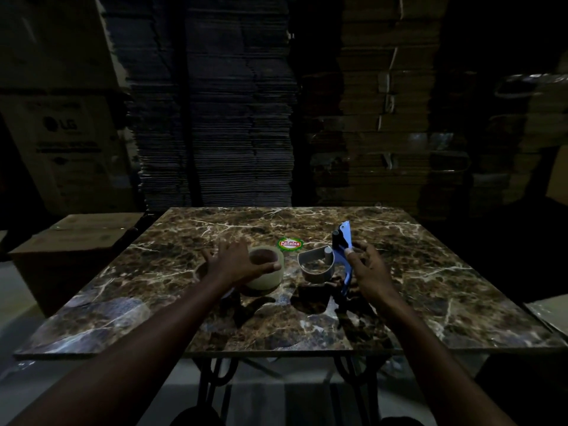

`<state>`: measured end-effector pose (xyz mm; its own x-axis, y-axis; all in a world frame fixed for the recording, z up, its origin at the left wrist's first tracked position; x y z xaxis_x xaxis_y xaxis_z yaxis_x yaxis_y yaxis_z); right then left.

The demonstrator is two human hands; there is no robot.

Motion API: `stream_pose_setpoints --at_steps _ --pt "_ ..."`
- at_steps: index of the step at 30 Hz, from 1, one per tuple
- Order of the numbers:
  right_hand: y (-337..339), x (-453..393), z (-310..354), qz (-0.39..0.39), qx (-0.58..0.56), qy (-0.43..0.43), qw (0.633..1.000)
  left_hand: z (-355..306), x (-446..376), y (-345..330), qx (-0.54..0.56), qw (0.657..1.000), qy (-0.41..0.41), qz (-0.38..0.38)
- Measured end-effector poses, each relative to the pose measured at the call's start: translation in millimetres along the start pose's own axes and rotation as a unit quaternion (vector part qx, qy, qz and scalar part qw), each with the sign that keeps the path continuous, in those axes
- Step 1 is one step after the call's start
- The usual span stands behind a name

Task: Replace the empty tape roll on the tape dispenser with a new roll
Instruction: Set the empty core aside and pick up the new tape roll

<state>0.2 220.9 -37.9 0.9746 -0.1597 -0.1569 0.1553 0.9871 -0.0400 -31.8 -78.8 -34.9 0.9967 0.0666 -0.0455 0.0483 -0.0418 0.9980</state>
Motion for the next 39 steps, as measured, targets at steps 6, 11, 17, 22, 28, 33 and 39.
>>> stream_pose_setpoints --at_steps 6,11,17,22,28,33,39 --pt "1 -3 -1 -0.001 -0.008 -0.003 1.000 0 -13 -8 0.023 1.000 -0.018 0.000" --pt "0 -5 -3 -0.009 0.002 -0.008 1.000 -7 0 4 -0.011 1.000 -0.002 -0.007" --pt "-1 -9 -12 -0.014 0.017 -0.018 1.000 -3 -3 -1 0.004 1.000 -0.011 0.022" --pt "-2 -11 -15 -0.012 0.009 -0.015 1.000 11 -36 -29 -0.011 0.999 -0.050 0.013" --pt "-2 -9 -14 -0.008 0.009 -0.022 1.000 8 -24 -18 0.004 0.999 -0.035 -0.028" --pt "-4 -6 -10 -0.007 0.009 -0.020 1.000 6 -13 -9 0.035 0.996 -0.031 -0.075" --pt "-4 -6 -14 -0.008 0.003 -0.021 1.000 1 -3 10 0.057 0.989 -0.025 -0.135"
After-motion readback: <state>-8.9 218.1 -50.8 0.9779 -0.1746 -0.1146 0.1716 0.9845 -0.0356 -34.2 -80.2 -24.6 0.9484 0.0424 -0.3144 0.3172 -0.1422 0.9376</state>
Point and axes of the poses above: each hand's wrist, its own x-axis away from the middle knuckle, its own y-axis out of the back of the hand, z = x × y, the point moved 8 cm from there along -x, towards the middle knuckle, and after that the axes turned 15 degrees about -x, right-handed, at the moved point
